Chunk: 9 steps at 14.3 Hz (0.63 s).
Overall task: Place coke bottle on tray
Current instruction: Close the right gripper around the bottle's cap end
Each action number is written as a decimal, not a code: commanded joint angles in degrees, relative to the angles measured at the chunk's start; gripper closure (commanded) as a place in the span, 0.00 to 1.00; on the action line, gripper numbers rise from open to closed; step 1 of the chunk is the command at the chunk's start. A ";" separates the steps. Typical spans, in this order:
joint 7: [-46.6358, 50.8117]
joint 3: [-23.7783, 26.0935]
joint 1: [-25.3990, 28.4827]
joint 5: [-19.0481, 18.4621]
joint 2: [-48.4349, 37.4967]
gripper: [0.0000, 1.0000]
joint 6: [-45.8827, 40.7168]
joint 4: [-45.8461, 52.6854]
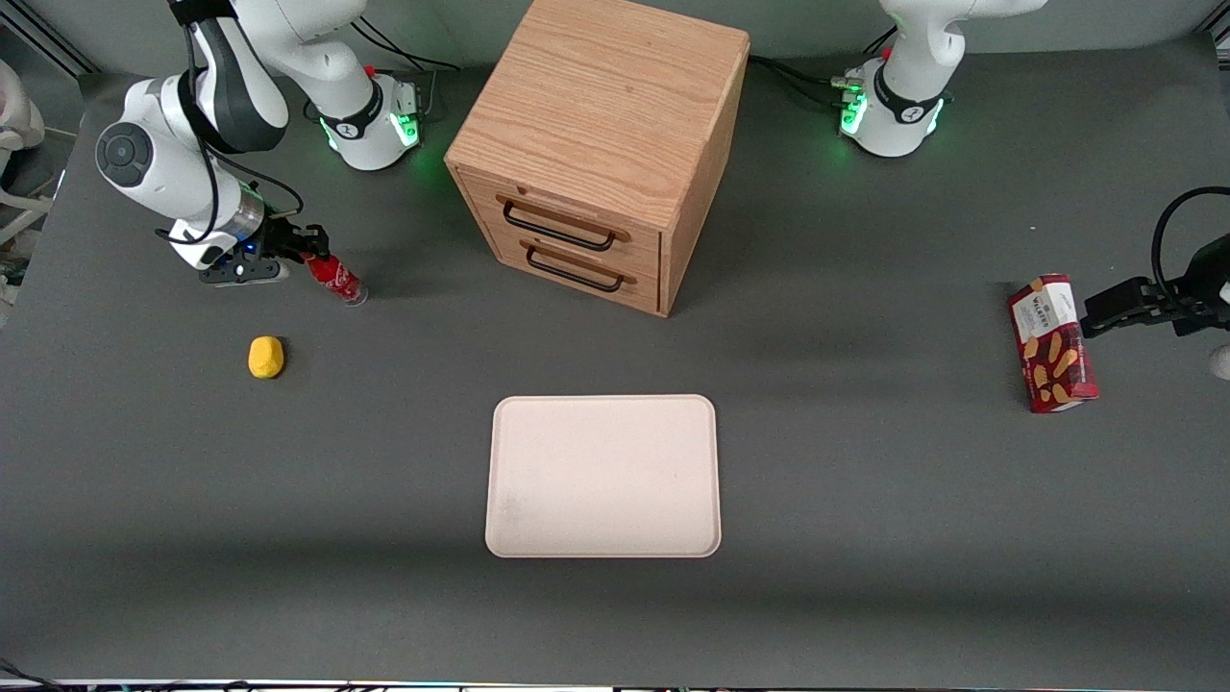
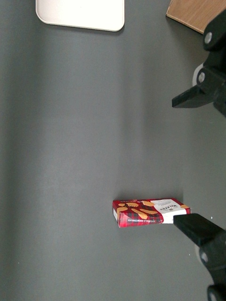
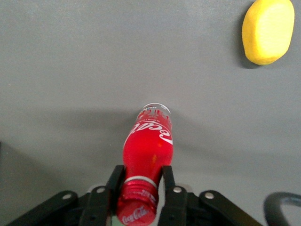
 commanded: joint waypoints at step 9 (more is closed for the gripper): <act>1.18 4.23 0.68 0.88 -0.08 1.00 -7.39 7.79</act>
